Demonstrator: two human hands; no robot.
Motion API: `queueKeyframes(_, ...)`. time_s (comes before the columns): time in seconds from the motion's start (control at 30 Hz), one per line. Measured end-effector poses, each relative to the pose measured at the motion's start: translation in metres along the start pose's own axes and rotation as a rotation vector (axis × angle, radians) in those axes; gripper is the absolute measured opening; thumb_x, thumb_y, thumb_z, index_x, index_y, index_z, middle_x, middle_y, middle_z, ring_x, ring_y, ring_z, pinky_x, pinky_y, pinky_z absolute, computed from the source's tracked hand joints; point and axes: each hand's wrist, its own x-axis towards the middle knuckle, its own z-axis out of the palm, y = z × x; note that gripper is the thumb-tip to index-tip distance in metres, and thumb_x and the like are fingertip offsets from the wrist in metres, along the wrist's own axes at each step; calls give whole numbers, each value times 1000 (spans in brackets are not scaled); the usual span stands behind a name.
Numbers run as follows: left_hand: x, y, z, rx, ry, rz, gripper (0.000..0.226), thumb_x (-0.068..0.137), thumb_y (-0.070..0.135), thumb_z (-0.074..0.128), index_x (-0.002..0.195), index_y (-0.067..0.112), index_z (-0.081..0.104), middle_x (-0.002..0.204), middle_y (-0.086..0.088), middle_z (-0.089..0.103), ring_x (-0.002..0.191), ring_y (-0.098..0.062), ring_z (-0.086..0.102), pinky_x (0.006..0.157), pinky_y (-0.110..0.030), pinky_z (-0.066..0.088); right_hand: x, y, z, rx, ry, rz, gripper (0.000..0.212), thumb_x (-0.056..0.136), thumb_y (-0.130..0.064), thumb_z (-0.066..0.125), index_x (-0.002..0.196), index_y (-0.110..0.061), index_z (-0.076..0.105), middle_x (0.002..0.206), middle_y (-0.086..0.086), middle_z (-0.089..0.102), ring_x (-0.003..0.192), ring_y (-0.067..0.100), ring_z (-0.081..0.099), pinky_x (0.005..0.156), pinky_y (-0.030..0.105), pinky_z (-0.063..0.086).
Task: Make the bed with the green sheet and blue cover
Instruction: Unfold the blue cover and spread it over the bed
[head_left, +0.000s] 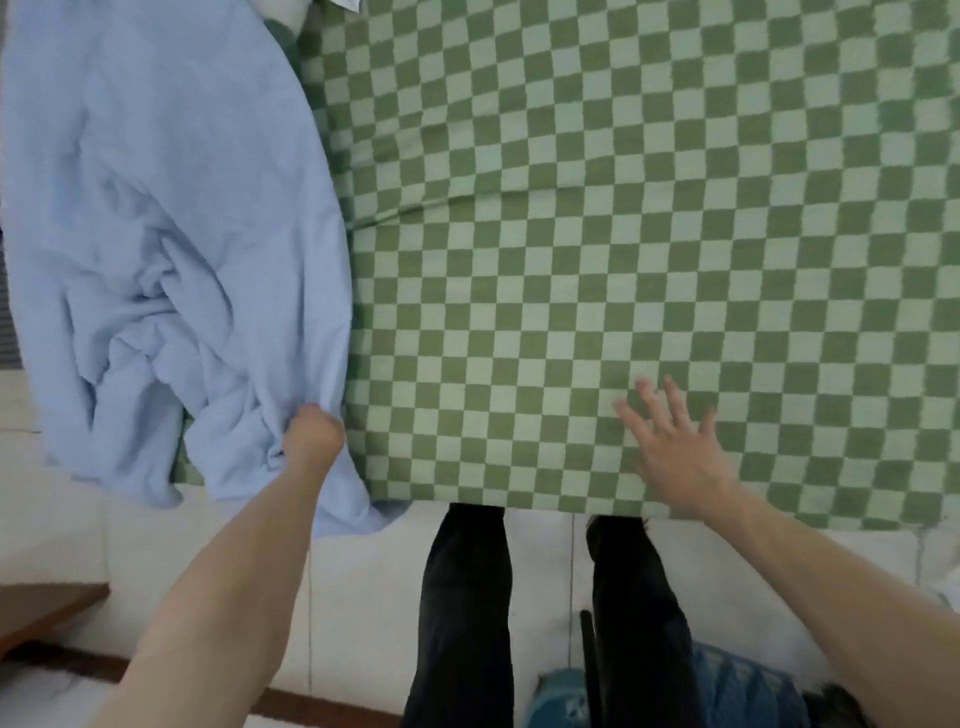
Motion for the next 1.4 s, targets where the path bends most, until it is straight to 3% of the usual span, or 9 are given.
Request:
queueKeyframes(0.07, -23, 3, 12, -106, 46, 12, 24, 96, -1, 43, 99, -13, 64, 73, -19, 58, 89, -42, 66, 77, -39, 52, 30, 19, -7, -33, 22, 19, 85, 100, -50, 38, 155, -30, -24, 156, 8, -40, 147, 41, -28, 114, 73, 13)
queueKeyframes(0.47, -250, 66, 91, -294, -591, 181, 27, 94, 8, 43, 72, 17, 56, 74, 11, 61, 69, -1, 52, 60, -15, 38, -5, 57, -13, 116, -256, -158, 66, 103, -43, 40, 160, -26, 10, 168, -3, -12, 155, 28, -7, 118, 48, 31)
queueKeyframes(0.63, -311, 132, 76, -434, -734, 415, 26, 87, 15, 40, 74, 31, 57, 76, 23, 61, 70, 16, 54, 63, -5, 39, 32, 31, -86, 1019, -154, 205, 43, 103, -43, 42, 132, -16, 59, 120, 5, 68, 109, 27, 64, 90, 36, 50)
queueKeyframes(0.73, -333, 157, 80, -453, -922, 469, 32, 85, 17, 44, 68, 41, 57, 72, 33, 59, 70, 15, 53, 68, -4, 38, 58, 15, -125, 1356, -320, 276, 33, 97, -47, 48, 97, -18, 65, 91, 2, 68, 71, 19, 61, 61, 28, 45)
queueKeyframes(0.93, -296, 168, 88, -426, -986, 447, 17, 91, 15, 45, 88, 11, 62, 89, -3, 67, 80, -9, 57, 75, -27, 47, 71, -39, -152, 1544, -631, 259, 28, 104, -34, 52, 87, -17, 67, 79, 1, 71, 70, 15, 64, 58, 24, 51)
queueKeyframes(1.03, -294, 176, 85, -373, -1057, 453, 19, 82, 15, 47, 66, 22, 43, 66, 5, 48, 64, -9, 43, 60, -24, 34, 63, -47, -161, 1565, -386, 375, 38, 105, -21, 48, 70, -12, 57, 66, 2, 60, 59, 15, 54, 58, 23, 45)
queueKeyframes(1.23, -316, 210, 103, -128, -1019, 359, 16, 83, 16, 50, 96, 17, 61, 93, -3, 67, 98, -25, 66, 90, -37, 52, 4, 60, -186, 1368, 970, 886, 24, 97, -30, 47, 80, -13, 45, 65, -7, 43, 50, 4, 36, 51, 20, 32)
queueKeyframes(1.33, -319, 228, 122, -150, -883, 382, 35, 91, 24, 47, 123, 15, 56, 121, -10, 66, 112, -30, 63, 89, -35, 47, -15, 129, -184, 1209, 1087, 1036, 26, 102, -36, 35, 94, -13, 44, 84, 3, 51, 69, 19, 46, 67, 35, 42)
queueKeyframes(1.4, -323, 244, 140, -102, -804, 428, 32, 97, 25, 45, 123, 10, 54, 125, -13, 63, 113, -29, 61, 83, -35, 45, -27, 155, -162, 863, 953, 769, 29, 103, -36, 34, 92, -11, 45, 96, 10, 52, 84, 28, 50, 75, 42, 42)
